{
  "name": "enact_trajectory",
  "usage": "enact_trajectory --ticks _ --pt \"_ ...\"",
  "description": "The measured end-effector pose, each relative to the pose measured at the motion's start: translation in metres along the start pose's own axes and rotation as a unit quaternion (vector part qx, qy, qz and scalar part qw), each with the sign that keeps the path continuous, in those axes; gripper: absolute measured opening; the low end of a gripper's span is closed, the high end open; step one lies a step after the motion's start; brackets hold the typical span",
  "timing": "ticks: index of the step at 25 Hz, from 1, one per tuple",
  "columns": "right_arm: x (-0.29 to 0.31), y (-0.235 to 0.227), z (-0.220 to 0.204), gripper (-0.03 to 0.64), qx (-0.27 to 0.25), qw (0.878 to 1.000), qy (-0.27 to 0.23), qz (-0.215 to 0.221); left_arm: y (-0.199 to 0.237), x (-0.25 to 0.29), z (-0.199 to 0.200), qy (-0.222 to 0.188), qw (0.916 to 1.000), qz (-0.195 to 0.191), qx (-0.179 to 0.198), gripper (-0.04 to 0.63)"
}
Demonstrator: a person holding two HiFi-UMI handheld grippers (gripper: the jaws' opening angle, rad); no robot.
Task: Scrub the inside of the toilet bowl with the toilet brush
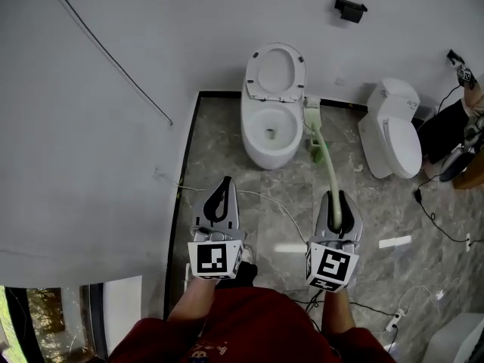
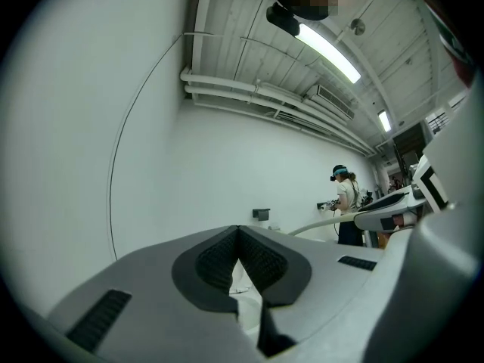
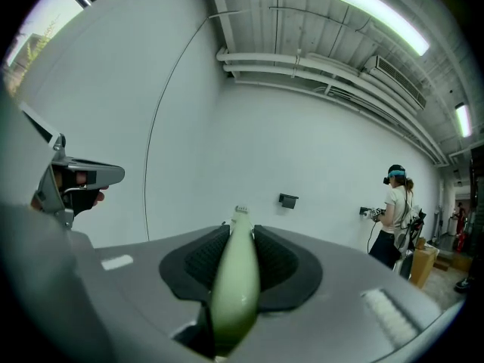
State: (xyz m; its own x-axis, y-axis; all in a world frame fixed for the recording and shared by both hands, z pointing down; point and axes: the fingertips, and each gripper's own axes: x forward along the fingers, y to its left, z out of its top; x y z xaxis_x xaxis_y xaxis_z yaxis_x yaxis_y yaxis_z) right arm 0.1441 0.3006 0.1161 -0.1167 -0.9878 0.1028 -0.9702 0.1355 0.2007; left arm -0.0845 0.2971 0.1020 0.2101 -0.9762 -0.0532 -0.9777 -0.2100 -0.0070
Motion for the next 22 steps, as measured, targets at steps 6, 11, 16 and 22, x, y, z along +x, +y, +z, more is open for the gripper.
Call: enact_trajectory --ticks 6,11,16,22 --pt "0.060 0.024 0.015 0.112 -0.014 1.000 0.013 -0.006 0.046 0.058 -0.009 0.019 0.9996 -0.020 0.001 0.005" --pt "0.105 0.044 0.013 0.112 -0.023 1.000 0.021 -0.004 0.084 0.091 -0.014 0.008 0.9997 -0.021 -0.005 0.005" --pt "0.142 0.041 0.001 0.112 -0.013 1.000 0.027 -0.006 0.089 0.127 -0.026 0.011 0.9996 -0.025 -0.002 0.005" --pt "0.209 0.023 -0.018 0.112 0.002 0.999 0.036 0.002 0.090 0.195 -0.038 0.016 0.9998 -0.013 0.002 0.005"
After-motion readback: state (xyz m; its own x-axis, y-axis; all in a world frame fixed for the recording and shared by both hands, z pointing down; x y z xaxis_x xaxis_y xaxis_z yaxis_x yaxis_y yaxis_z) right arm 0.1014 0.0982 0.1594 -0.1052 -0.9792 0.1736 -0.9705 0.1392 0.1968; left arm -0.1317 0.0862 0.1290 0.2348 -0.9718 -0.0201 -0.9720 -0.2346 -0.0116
